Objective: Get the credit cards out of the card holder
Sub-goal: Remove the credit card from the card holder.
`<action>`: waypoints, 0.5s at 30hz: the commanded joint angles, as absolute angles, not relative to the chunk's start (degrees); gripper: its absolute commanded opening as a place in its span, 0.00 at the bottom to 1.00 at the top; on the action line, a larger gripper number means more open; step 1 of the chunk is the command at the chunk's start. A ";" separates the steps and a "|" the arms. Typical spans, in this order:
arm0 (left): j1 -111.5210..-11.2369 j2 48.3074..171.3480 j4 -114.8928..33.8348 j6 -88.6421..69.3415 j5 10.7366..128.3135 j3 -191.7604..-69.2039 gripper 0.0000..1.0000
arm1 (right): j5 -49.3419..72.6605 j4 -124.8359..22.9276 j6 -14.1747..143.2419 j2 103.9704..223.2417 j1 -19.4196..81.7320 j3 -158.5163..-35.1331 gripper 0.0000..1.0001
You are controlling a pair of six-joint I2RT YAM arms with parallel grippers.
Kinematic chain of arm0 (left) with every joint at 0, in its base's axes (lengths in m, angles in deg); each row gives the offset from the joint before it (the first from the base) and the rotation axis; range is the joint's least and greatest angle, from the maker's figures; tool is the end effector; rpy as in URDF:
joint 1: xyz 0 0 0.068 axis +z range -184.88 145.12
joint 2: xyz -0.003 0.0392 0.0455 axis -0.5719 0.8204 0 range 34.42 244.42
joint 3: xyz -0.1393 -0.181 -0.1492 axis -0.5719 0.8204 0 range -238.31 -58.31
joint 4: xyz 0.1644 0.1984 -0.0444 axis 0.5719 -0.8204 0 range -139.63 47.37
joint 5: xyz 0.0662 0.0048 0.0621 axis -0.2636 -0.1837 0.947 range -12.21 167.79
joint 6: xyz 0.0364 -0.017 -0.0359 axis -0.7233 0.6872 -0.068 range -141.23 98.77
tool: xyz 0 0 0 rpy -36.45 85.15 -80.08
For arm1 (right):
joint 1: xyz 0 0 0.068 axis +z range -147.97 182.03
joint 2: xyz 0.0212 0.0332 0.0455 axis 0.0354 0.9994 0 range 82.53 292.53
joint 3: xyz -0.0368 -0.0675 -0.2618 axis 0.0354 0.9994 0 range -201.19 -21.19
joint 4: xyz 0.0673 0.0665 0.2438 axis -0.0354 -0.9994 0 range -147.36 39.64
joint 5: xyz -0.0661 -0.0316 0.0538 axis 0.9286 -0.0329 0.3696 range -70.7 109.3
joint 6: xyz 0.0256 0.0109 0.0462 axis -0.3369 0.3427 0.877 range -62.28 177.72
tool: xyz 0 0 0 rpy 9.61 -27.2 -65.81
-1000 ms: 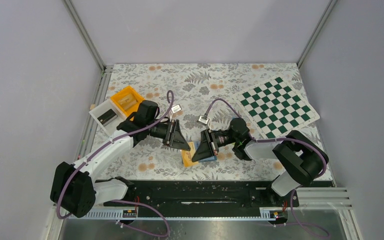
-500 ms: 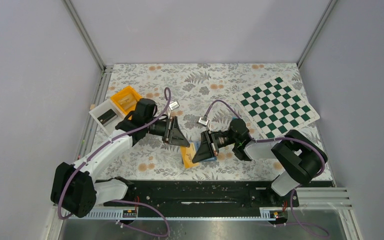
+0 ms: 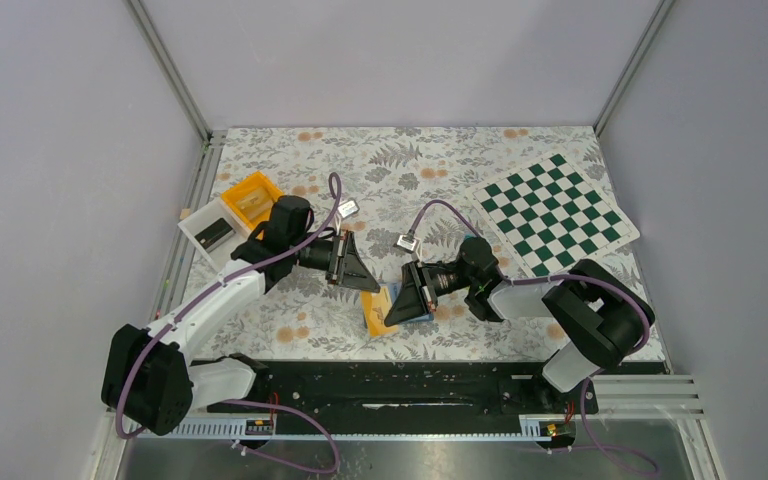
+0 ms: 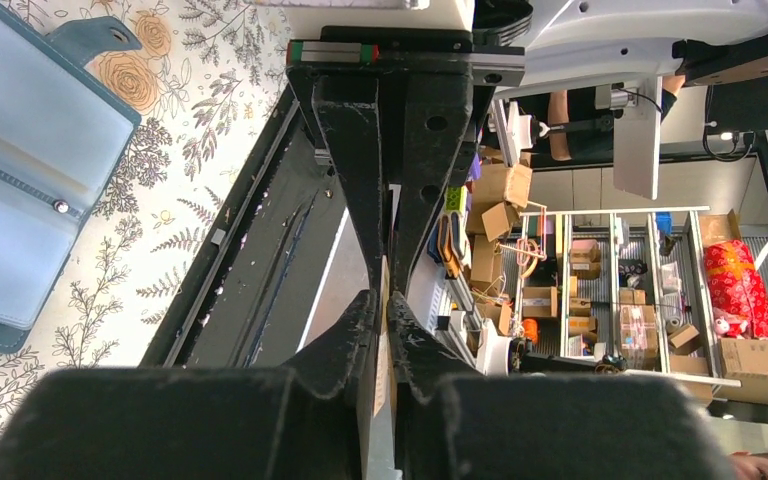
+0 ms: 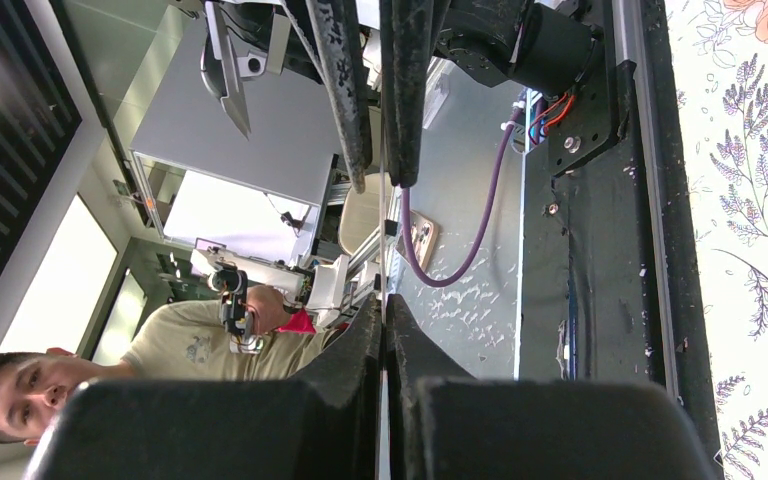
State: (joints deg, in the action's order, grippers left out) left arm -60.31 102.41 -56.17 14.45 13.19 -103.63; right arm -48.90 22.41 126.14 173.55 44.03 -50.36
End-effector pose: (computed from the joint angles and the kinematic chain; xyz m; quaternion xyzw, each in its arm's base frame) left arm 0.2050 -0.1332 0.2664 0.1734 0.7724 -0.6047 0.0870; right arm 0.1851 0.2113 0.2062 -0.3004 0.6121 0.7280 0.0712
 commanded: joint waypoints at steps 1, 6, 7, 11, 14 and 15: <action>-60.06 100.72 -54.16 13.89 10.45 -103.23 0.08 | -49.65 25.49 125.11 174.01 43.92 -50.81 0.00; -60.02 99.99 -56.85 12.13 11.12 -102.99 0.00 | -49.35 24.77 124.92 173.97 43.98 -50.93 0.00; -60.09 99.87 -56.89 12.08 11.12 -102.82 0.00 | -49.32 24.48 124.81 173.98 43.91 -51.02 0.01; -60.15 99.02 -56.84 12.13 11.91 -102.24 0.00 | -48.92 23.70 124.56 174.00 43.93 -51.28 0.06; -60.04 98.40 -56.85 12.39 13.31 -101.80 0.00 | -48.41 22.99 124.48 173.61 43.89 -51.61 0.14; -59.95 98.19 -56.85 12.54 13.84 -101.74 0.00 | -48.07 22.40 124.31 173.25 43.89 -51.77 0.17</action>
State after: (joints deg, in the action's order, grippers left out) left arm -60.27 100.48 -56.94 13.31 13.21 -102.43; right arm -48.82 21.85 125.57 173.57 44.07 -50.36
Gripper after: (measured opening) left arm 0.010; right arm 0.132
